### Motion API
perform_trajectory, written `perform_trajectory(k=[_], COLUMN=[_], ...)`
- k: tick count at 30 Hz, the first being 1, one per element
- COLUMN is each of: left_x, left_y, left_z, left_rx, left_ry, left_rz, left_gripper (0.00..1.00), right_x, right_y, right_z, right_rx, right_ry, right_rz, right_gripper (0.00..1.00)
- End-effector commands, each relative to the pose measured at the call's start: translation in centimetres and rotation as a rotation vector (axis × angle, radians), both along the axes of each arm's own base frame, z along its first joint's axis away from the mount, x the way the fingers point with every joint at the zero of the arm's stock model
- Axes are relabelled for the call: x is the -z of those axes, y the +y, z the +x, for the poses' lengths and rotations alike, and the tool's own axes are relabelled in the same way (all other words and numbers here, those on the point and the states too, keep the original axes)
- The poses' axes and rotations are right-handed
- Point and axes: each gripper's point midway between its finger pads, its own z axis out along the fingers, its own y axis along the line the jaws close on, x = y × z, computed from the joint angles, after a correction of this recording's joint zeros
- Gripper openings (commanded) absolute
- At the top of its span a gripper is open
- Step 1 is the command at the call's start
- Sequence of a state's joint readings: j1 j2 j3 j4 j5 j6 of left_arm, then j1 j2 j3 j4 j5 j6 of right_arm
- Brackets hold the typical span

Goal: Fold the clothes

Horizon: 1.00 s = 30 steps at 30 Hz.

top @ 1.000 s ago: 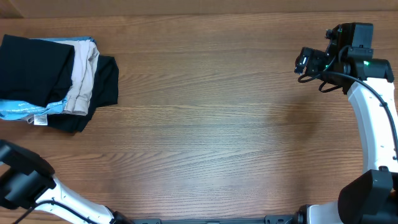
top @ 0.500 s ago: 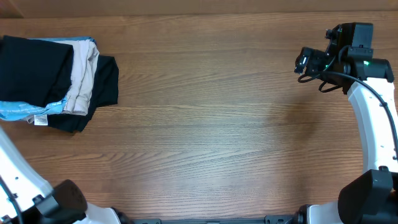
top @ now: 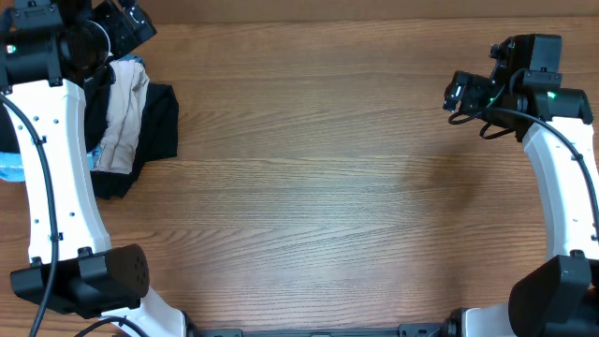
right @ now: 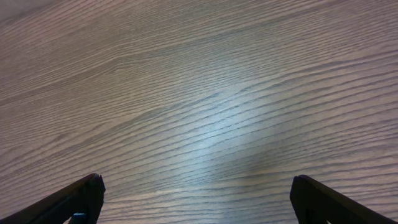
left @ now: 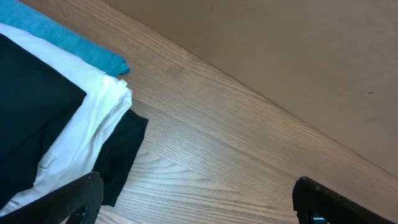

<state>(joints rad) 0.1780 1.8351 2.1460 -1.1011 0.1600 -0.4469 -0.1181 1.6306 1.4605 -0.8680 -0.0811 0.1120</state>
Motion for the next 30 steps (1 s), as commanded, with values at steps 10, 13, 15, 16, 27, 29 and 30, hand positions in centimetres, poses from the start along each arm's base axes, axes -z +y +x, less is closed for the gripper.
perform_trajectory(k=[10,13,15,16,27,29,30], left_x=[0.6,0.6,0.6,0.6,0.6,0.6,0.6], left_y=[0.2,0.2,0.2,0.2,0.2,0.2,0.2], left_z=[0.1,0.1,0.1,0.1,0.1,0.1,0.1], left_rx=[-0.01,-0.01,-0.01,-0.01,-0.01,-0.01,-0.01], left_ry=[0.016,0.016,0.016,0.016,0.016,0.016,0.016], left_rz=[0.005,0.005,0.005,0.005,0.005,0.005,0.005], left_gripper=[1.0,1.0,1.0,1.0,1.0,1.0,1.0], right_x=[-9.1,-17.4,-20.4,-21.0,-27.8,-27.0,-26.1], right_y=[0.3,0.9,1.2,1.3,6.0,5.8,5.7], right_z=[-2.4,-7.3,-9.8,-10.6,-23.7,-27.0,-28.4], right_rx=[0.003,0.002,0.002,0.001,-0.168,-0.172,-0.169], right_ry=[-0.23,-0.463,-0.555,-0.575,-0.929,-0.989,-1.009], right_rz=[-0.023,-0.05,-0.061,-0.063,-0.054,-0.049,-0.045], right_gripper=[1.0,1.0,1.0,1.0,1.0,1.0,1.0])
